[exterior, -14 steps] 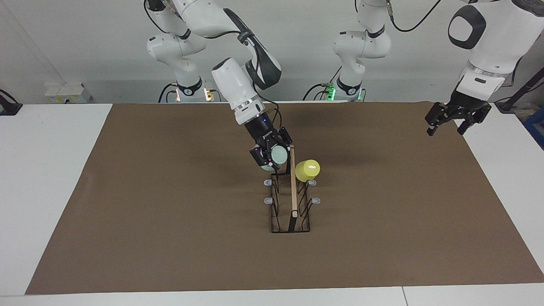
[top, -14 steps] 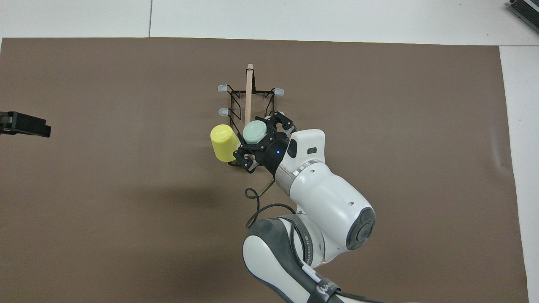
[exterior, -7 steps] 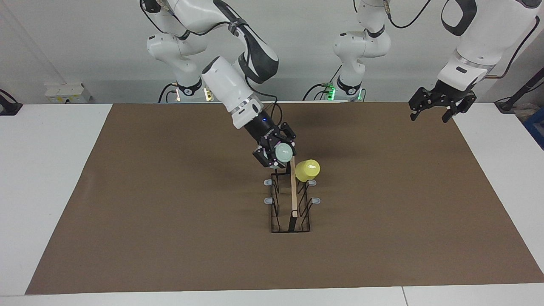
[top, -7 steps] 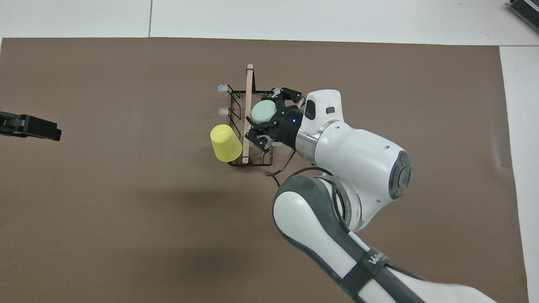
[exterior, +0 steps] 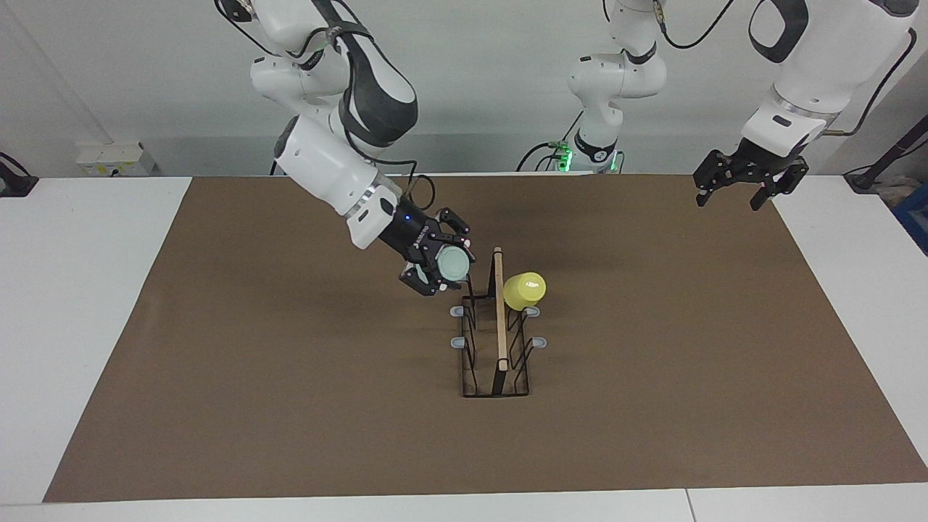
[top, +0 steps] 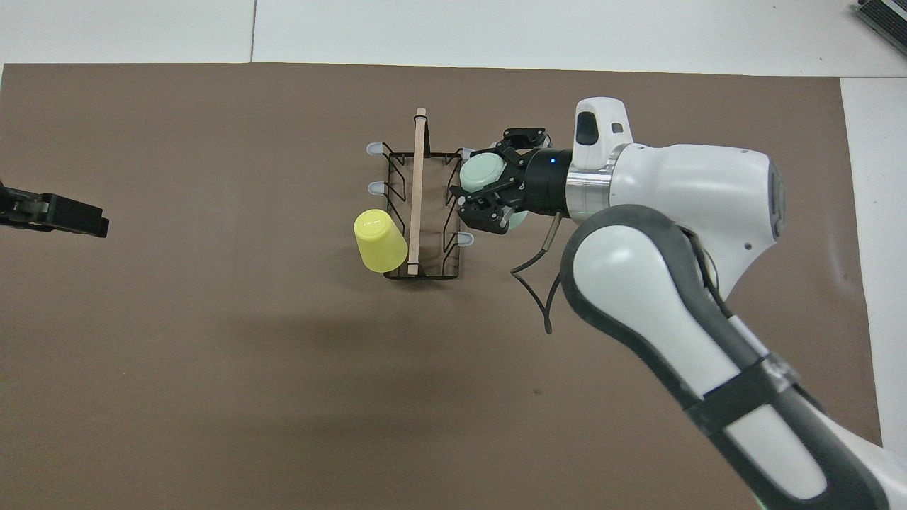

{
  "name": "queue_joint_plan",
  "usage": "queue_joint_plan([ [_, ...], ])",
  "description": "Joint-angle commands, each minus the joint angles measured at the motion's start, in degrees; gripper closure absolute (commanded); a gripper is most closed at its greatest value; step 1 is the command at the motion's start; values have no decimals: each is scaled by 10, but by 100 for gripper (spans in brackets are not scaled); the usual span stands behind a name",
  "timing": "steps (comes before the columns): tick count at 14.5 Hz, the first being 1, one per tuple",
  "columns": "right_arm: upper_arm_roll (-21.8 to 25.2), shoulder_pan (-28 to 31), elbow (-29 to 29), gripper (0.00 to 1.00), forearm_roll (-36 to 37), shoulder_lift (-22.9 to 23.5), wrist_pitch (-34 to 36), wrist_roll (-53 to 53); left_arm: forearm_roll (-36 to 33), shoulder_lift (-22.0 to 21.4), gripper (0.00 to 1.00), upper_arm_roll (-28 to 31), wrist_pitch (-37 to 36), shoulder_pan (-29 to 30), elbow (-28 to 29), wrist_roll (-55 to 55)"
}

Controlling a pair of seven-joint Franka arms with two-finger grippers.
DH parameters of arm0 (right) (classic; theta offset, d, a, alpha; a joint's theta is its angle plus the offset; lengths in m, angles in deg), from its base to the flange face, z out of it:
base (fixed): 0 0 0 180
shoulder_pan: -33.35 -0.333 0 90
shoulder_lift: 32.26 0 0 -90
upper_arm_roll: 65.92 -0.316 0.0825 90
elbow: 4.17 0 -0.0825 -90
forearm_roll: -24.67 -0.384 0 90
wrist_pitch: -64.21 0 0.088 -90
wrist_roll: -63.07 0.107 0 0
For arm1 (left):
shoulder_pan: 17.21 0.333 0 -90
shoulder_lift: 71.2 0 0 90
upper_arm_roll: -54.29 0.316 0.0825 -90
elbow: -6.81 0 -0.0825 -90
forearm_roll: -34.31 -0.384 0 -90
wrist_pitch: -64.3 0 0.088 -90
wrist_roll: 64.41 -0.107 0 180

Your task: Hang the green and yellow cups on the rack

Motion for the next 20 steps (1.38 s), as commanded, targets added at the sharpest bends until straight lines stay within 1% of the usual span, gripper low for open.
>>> queue_joint_plan([
  [1, -10, 39, -10, 100, -105, -5, 53, -68, 4, 0, 0, -4, -4, 7, 0, -4],
  [3, -9, 71, -7, 100, -141, -11, 101, -124, 4, 0, 0, -4, -4, 9, 0, -5],
  [5, -9, 102, 2, 100, -160, -20, 143, -175, 4, 0, 0, -4, -4, 8, 0, -5],
  [6, -9, 115, 13, 100, -179, -27, 158, -204, 4, 0, 0, -4, -4, 8, 0, -4],
  [7, -9, 118, 41, 100, -212, -41, 159, -235, 4, 0, 0, -4, -4, 8, 0, -5],
  [9, -8, 112, 96, 100, -295, -70, 149, -301, 4, 0, 0, -4, -4, 8, 0, -4],
  [11, -8, 99, 120, 100, -364, -74, 114, -366, 4, 0, 0, -4, -4, 8, 0, -4],
  [14, -8, 61, 131, 100, -450, -64, 63, -444, 4, 0, 0, -4, -4, 8, 0, -5],
  [17, -8, 32, 131, 100, -537, -34, 44, -540, 4, 0, 0, -4, -4, 8, 0, -5],
  [20, -8, 5, 128, 100, -579, -19, 11, -585, 4, 0, 0, -4, -4, 8, 0, -5],
])
